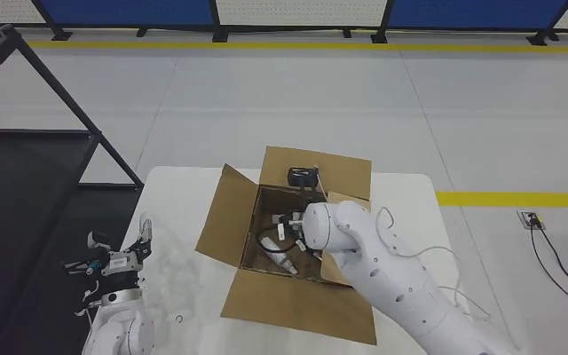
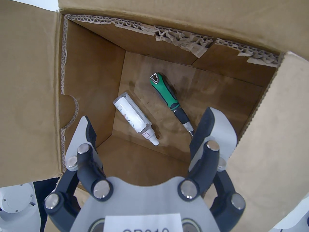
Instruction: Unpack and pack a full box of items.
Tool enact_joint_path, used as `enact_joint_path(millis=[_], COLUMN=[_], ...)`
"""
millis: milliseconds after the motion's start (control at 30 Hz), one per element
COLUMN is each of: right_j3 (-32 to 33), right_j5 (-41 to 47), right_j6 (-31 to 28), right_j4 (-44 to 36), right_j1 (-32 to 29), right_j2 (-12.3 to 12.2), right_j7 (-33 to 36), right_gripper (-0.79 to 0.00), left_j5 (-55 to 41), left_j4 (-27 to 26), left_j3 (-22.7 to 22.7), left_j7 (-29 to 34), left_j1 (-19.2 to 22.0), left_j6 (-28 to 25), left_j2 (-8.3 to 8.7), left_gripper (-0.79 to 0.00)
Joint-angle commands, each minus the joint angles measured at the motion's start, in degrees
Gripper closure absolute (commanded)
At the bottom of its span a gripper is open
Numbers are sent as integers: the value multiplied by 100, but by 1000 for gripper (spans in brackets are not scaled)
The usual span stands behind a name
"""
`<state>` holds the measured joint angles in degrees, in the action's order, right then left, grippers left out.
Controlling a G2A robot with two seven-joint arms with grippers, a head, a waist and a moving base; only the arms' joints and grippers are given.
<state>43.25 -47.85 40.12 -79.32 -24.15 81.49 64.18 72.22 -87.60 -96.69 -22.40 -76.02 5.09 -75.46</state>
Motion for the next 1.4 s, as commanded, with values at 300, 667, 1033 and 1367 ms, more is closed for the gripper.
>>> enact_joint_path(millis=[300, 667, 1033, 1367], right_j3=[798, 1684, 2596, 3237], right_j5=[-807, -1624, -2096, -2326], right_j6=[-110, -259, -424, -593], right_j4=[-1254, -2557, -3464, -4192], right_j1=[-822, -1894, -2733, -3382], right_j2=[-316, -419, -360, -241], right_j7=[110, 259, 424, 593], right_gripper=[-785, -785, -785, -785], left_j5=[0, 0, 0, 0], left_j4=[0, 0, 0, 0], left_j3=[0, 0, 0, 0], left_j7=[0, 0, 0, 0], left_j1=[0, 0, 0, 0], left_j6=[0, 0, 0, 0], left_j2=[0, 0, 0, 0], left_gripper=[-785, -785, -785, -785])
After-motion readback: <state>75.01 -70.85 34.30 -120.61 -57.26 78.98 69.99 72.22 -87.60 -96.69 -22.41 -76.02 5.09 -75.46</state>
